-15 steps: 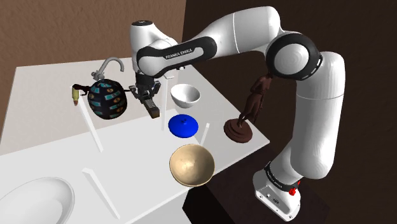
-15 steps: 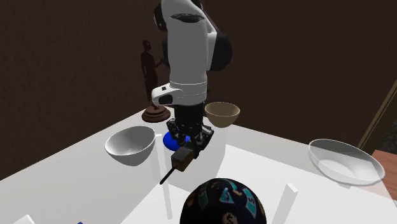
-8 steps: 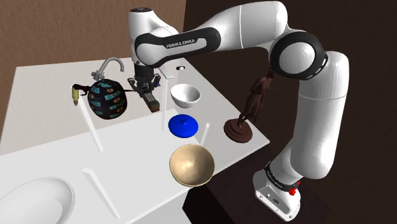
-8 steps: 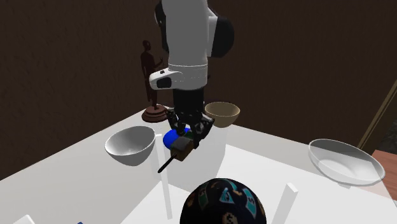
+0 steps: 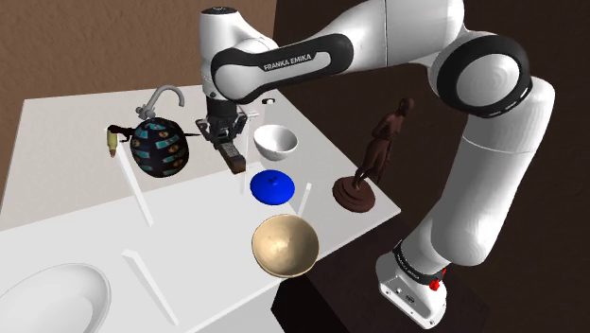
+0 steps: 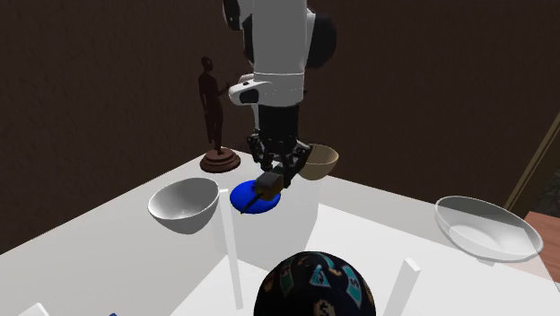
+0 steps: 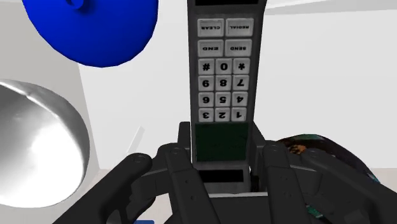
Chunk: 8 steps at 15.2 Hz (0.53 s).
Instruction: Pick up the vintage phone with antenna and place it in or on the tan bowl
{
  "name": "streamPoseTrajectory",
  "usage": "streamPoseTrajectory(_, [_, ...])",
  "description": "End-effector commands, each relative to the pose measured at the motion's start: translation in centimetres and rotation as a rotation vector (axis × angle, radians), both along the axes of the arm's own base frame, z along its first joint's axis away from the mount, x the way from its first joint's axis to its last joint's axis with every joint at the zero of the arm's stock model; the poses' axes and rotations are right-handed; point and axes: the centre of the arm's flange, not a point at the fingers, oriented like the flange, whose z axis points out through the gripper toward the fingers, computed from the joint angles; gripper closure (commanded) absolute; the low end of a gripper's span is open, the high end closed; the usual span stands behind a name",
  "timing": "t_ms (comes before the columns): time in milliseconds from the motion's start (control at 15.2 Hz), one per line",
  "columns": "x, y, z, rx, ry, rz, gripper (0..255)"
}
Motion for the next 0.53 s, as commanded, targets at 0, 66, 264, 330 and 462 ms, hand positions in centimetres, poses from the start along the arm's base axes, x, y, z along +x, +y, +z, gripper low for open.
streamPoseTrajectory(0, [-2.9,-0.3,-0.2,-0.001,0.0,-0.001,255])
streamPoseTrajectory(66, [-4.2,-0.3,-0.2,-0.001,0.0,-0.001,255])
streamPoseTrajectory(264, [-8.2,-0.3,-0.2,-0.001,0.0,-0.001,255])
streamPoseTrajectory(330, [-9.5,-0.3,-0.2,-0.001,0.0,-0.001,255])
streamPoseTrajectory(462, [-12.1,-0.4,-0.3,-0.001,0.0,-0.001,255])
